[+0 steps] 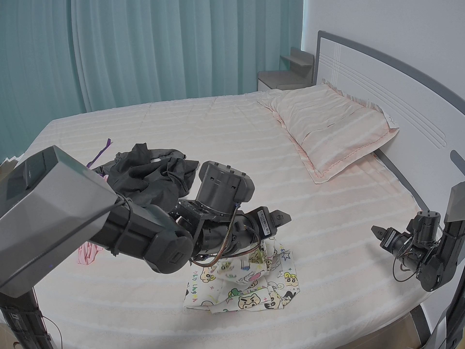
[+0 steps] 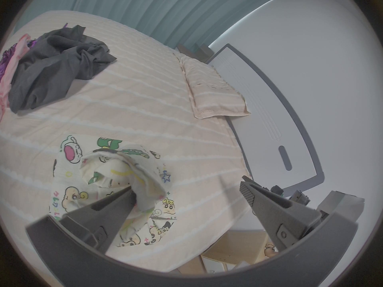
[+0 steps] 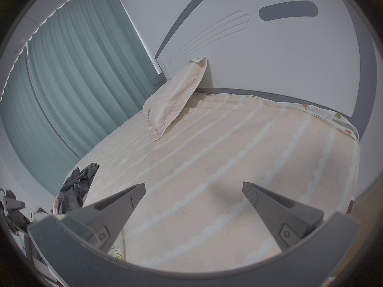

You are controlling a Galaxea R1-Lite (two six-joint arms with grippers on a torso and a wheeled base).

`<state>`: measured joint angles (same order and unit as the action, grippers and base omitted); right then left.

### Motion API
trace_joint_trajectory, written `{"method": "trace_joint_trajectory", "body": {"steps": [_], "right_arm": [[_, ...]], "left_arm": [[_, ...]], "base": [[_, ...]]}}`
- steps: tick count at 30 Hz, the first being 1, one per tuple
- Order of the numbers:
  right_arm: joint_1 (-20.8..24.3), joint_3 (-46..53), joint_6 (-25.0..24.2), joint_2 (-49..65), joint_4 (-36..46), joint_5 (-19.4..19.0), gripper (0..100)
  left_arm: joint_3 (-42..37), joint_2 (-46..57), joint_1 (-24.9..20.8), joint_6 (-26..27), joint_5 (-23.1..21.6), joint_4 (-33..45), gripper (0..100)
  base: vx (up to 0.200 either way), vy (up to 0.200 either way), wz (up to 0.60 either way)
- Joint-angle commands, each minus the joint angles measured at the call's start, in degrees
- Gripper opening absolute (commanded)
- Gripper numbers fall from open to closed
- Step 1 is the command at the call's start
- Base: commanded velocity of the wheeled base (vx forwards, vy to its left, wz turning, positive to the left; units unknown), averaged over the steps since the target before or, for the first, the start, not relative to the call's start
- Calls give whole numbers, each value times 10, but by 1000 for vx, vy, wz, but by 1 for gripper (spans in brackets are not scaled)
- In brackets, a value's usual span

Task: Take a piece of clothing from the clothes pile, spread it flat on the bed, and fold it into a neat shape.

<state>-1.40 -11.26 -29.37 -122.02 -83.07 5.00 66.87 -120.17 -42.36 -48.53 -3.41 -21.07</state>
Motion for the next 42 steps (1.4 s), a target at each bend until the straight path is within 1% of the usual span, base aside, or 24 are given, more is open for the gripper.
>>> {"method": "trace_joint_trajectory", "body": {"steps": [1, 2, 3, 5, 6, 7, 8, 10, 11, 12, 16, 18, 19, 22, 24, 25, 26, 27, 29, 32, 35, 39, 41, 42], "right_arm": [[1, 0, 0, -2, 0, -1, 100], [1, 0, 0, -3, 0, -1, 100], [1, 1, 0, -5, -1, -1, 100], [1, 2, 0, -5, -1, -1, 100], [1, 2, 0, -4, -1, -1, 100], [1, 1, 0, -4, -1, -1, 100], [0, 1, 0, -4, -1, 0, 100], [1, 1, 0, -4, -1, 0, 100], [1, 1, 0, -6, -1, 0, 100], [2, 2, 0, -6, -1, -1, 100], [2, 2, 0, -6, -1, -1, 100], [2, 2, 0, -6, -1, -1, 100], [11, 4, 0, -6, -1, 0, 100], [21, 5, -2, -3, -1, 0, 100], [29, 5, -3, 0, -1, 0, 100], [33, 5, -3, 0, -1, 0, 100], [33, 5, -3, 0, -1, 0, 100], [44, 8, -7, 0, -2, 1, 100], [54, 11, -15, 2, -2, 1, 100], [61, 13, -17, 4, -3, 2, 100], [72, 19, -17, 6, -14, 2, 100], [80, 27, -17, 6, -31, 3, 100], [83, 29, -17, 4, -36, 11, 100], [84, 27, -17, 2, -39, 25, 100]], "left_arm": [[-11, 11, -5, -2, 18, 0, 100], [-9, 12, -5, -3, 22, -2, 100], [-2, 12, -4, -17, 35, -16, 100], [5, 10, -6, -71, 61, -71, 100], [1, 10, -8, -97, 64, -98, 100], [-9, 12, -11, -132, 57, -137, 100], [-25, 13, -13, -148, 39, -164, 100], [-31, 13, -13, -148, 31, -169, 100], [-75, 18, -13, -142, -46, -202, 100], [-86, 20, -12, -143, -56, -210, 100], [-115, 36, -7, -143, -56, -215, 100], [-117, 38, -6, -143, -56, -215, 100], [-165, 78, 4, -142, -61, -215, 100], [-230, 127, 29, -142, -65, -217, 100], [-287, 165, 60, -142, -74, -219, 100], [-307, 177, 74, -142, -77, -220, 100], [-307, 177, 74, -142, -77, -220, 100], [-343, 199, 101, -143, -91, -221, 100], [-372, 214, 127, -143, -103, -222, 100], [-401, 222, 148, -144, -109, -230, 100], [-418, 220, 152, -147, -108, -234, 100], [-430, 216, 154, -148, -108, -233, 100], [-431, 214, 160, -148, -108, -233, 100], [-430, 210, 163, -148, -108, -234, 100]], "base": [[0, 0, 0], [0, 0, 0], [0, 0, 0], [0, 0, 0], [0, 0, 0], [0, 0, 0], [0, 0, 0], [0, 0, 0], [0, 0, 0], [0, 0, 0], [0, 0, 0], [0, 0, 0], [0, 0, 0], [0, 0, 0], [0, 0, 0], [0, 0, 0], [0, 0, 0], [0, 0, 0], [0, 0, 0], [-200, 0, 0], [-200, 0, 0], [0, 0, 0], [0, 0, 0], [0, 0, 0]]}}
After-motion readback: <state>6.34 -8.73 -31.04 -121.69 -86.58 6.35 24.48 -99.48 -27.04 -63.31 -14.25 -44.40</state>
